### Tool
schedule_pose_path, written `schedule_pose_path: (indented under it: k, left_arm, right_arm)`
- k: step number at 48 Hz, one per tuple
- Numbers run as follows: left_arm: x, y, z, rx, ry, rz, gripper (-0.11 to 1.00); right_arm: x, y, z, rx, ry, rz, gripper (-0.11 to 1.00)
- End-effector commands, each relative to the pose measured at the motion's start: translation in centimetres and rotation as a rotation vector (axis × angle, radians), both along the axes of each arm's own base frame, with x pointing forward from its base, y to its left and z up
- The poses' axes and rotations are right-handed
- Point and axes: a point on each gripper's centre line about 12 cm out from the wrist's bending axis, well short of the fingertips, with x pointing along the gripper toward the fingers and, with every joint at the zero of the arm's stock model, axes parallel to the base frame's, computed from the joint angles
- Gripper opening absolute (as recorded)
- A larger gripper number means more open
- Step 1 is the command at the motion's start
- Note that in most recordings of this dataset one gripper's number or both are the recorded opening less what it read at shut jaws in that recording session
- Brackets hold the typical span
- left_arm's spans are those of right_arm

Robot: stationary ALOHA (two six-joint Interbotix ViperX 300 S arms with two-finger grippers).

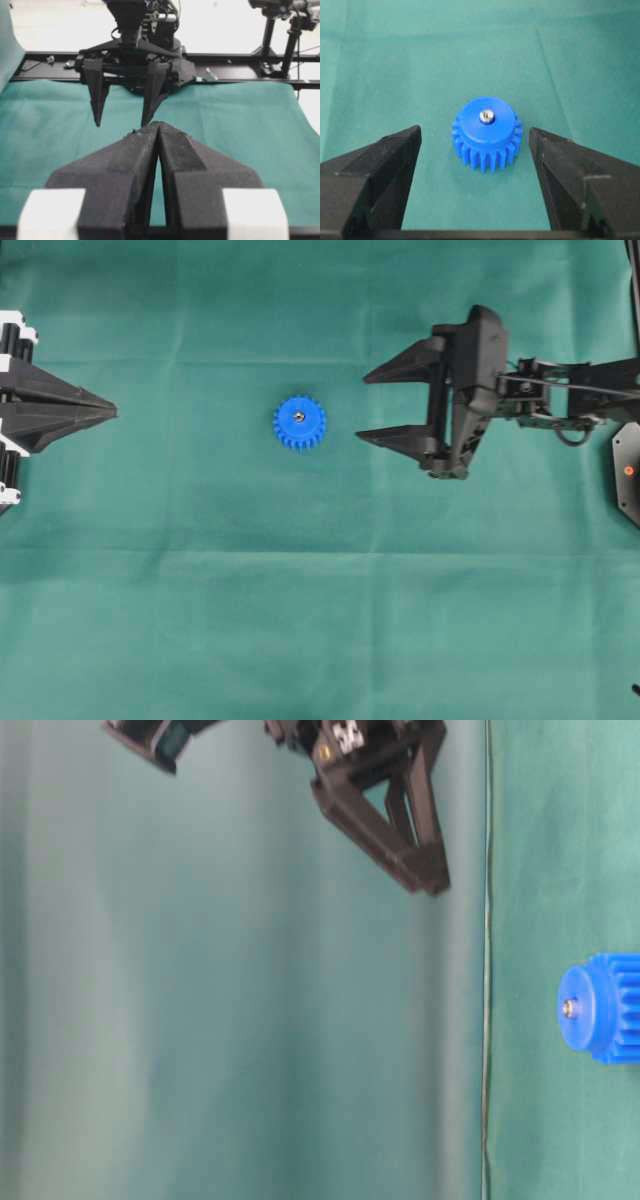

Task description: Insert the shaft placed at a random location into the center hole of the small gear at another random location.

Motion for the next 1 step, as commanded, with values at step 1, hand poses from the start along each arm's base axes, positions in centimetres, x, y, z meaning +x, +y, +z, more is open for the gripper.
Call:
schedule_pose_path:
  k: [1]
  left_arm:
    - [0.24,0.0,0.72,-0.002,-0.017,0.0,0.0]
  right_arm:
    - [-0.5,0.14,1.05,-0.002,-0.029,0.002,0.85]
